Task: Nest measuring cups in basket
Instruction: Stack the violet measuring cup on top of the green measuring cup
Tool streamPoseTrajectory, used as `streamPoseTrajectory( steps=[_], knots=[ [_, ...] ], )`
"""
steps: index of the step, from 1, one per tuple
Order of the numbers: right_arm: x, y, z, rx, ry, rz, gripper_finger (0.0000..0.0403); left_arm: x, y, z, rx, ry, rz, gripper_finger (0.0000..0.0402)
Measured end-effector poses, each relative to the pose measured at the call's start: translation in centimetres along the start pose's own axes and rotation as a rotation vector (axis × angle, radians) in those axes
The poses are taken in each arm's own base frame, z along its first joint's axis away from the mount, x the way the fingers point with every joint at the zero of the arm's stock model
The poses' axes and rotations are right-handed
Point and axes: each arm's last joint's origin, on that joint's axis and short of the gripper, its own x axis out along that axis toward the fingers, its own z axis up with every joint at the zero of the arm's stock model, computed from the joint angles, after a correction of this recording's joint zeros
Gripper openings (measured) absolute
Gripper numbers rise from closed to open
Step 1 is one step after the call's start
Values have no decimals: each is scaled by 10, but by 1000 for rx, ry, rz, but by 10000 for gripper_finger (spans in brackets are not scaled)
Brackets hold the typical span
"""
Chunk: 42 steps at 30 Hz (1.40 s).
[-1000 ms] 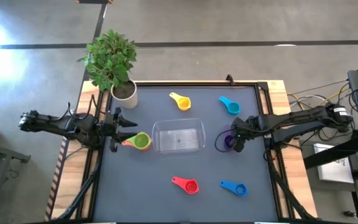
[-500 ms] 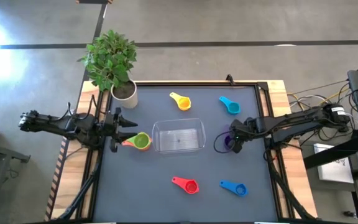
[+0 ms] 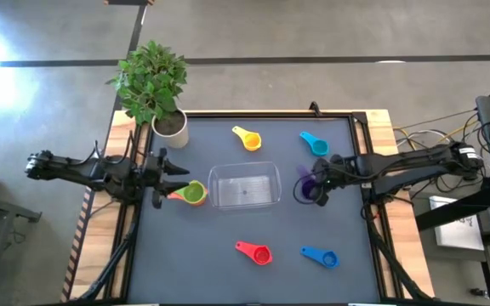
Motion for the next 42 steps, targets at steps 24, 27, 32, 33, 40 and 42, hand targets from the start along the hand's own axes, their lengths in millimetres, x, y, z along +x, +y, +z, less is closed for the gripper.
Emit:
streamPoseTrajectory(
  steps=[24,27,32,33,40,42],
  knots=[
    [-12,86,136,-428,-270,204,9,49,-23,45,403,135,8,181],
    [0,95,144,-455,-241,224,9,60,-25,46,428,191,10,181],
    [14,108,157,-479,-216,268,9,76,-29,45,450,278,14,182],
    [17,110,158,-482,-208,279,9,80,-30,44,454,297,15,184],
    [27,120,168,-497,-199,298,9,104,-36,49,472,383,20,217],
    [27,122,172,-500,-210,302,9,112,-38,48,477,406,21,230]
  ],
)
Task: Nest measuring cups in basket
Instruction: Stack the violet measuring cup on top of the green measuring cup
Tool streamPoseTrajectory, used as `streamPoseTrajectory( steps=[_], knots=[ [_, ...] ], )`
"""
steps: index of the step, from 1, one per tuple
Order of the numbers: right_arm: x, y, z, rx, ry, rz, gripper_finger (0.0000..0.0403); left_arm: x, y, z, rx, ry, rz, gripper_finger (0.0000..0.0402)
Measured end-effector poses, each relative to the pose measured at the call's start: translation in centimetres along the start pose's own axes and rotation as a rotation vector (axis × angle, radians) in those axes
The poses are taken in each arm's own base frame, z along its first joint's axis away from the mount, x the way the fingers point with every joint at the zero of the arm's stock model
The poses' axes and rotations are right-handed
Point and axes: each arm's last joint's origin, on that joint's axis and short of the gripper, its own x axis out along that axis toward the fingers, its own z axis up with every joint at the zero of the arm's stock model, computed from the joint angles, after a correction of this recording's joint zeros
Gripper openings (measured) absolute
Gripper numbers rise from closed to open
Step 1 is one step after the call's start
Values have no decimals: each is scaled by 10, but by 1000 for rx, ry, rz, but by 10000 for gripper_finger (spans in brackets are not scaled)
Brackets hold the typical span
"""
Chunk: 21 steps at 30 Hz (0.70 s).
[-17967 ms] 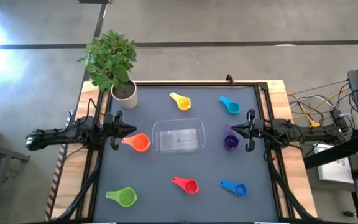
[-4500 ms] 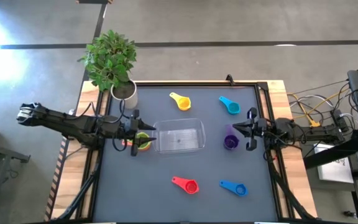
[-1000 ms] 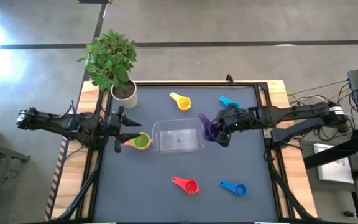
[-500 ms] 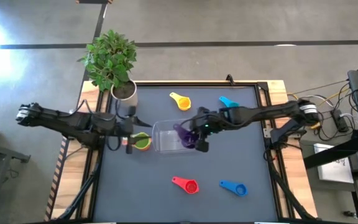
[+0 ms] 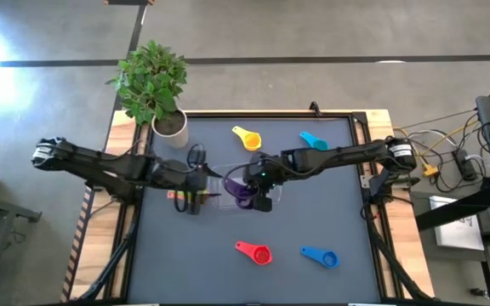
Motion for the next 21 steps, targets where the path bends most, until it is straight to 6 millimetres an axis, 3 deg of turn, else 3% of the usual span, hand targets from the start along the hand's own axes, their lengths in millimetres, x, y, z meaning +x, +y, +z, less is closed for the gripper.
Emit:
streamPoseTrajectory(
  steps=[6,12,21],
  knots=[
    [3,1,5,-17,-9,23,9,21,-3,8,19,92,-11,260],
    [0,2,8,-35,-39,28,9,36,3,11,5,163,-22,265],
    [1,9,8,-92,-44,40,9,51,21,8,-88,172,-218,263]
  ],
)
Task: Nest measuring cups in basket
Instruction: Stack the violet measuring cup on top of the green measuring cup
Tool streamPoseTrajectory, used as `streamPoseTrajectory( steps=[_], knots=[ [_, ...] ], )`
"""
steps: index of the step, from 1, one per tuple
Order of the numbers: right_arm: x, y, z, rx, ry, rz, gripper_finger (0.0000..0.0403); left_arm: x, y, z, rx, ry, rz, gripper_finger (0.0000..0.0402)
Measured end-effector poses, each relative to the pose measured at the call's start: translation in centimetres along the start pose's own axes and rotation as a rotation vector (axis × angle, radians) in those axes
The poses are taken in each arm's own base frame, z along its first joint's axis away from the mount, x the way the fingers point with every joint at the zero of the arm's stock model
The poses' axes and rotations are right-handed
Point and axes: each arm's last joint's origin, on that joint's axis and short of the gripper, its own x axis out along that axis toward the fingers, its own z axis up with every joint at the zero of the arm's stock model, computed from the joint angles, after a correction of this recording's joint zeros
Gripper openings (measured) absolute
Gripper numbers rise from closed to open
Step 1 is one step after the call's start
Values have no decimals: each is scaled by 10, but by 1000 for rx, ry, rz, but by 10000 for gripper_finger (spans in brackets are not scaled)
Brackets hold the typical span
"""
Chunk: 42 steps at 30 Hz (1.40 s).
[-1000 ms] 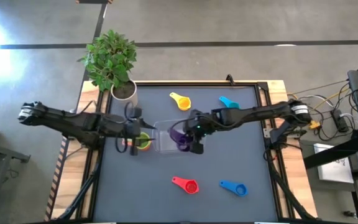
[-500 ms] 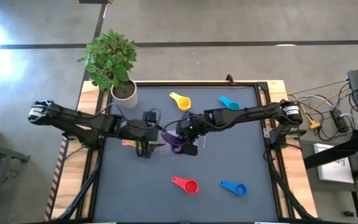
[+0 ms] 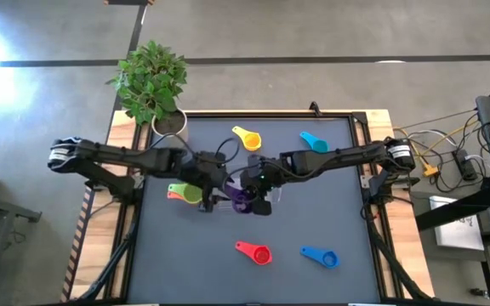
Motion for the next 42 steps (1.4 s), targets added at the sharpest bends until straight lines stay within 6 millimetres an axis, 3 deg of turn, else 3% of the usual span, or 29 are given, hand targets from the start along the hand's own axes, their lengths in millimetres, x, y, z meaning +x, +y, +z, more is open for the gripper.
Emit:
streamPoseTrajectory(
  steps=[11,20,28,42],
  knots=[
    [1,0,0,-5,-4,-2,9,11,4,-4,-5,38,-64,205],
    [1,0,0,-6,-5,2,8,8,4,-1,-1,30,-92,148],
    [1,0,0,-6,-6,1,8,2,4,9,21,0,-95,155],
    [1,0,0,-6,0,2,8,1,3,9,-2,18,-140,185]
  ],
)
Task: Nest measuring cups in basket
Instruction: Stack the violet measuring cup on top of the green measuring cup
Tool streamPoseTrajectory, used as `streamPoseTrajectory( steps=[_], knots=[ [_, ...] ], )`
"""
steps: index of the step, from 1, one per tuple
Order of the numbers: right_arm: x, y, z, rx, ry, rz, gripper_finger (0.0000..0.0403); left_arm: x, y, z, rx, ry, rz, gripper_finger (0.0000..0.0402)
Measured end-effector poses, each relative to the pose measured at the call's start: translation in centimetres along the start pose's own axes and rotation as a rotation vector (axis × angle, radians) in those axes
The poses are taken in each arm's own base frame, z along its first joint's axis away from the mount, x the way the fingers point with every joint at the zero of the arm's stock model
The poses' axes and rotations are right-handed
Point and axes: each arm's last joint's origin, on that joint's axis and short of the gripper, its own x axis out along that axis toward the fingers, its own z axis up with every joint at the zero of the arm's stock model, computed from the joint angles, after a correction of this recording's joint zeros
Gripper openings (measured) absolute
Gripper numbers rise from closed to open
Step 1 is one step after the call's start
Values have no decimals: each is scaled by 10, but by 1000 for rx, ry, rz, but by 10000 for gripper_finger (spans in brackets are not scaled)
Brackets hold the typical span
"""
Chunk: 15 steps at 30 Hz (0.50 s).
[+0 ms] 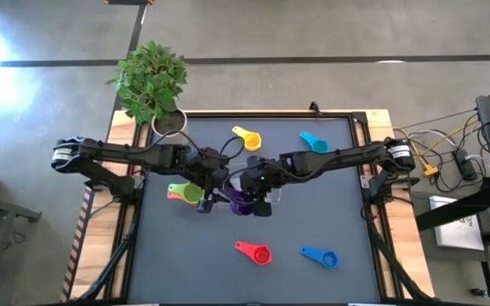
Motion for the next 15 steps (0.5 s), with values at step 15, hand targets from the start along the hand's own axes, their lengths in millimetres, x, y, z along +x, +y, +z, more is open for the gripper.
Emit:
streamPoseTrajectory(
  steps=[15],
  knots=[
    [2,0,-2,3,18,7,8,-2,1,0,-24,11,37,200]
  ],
)
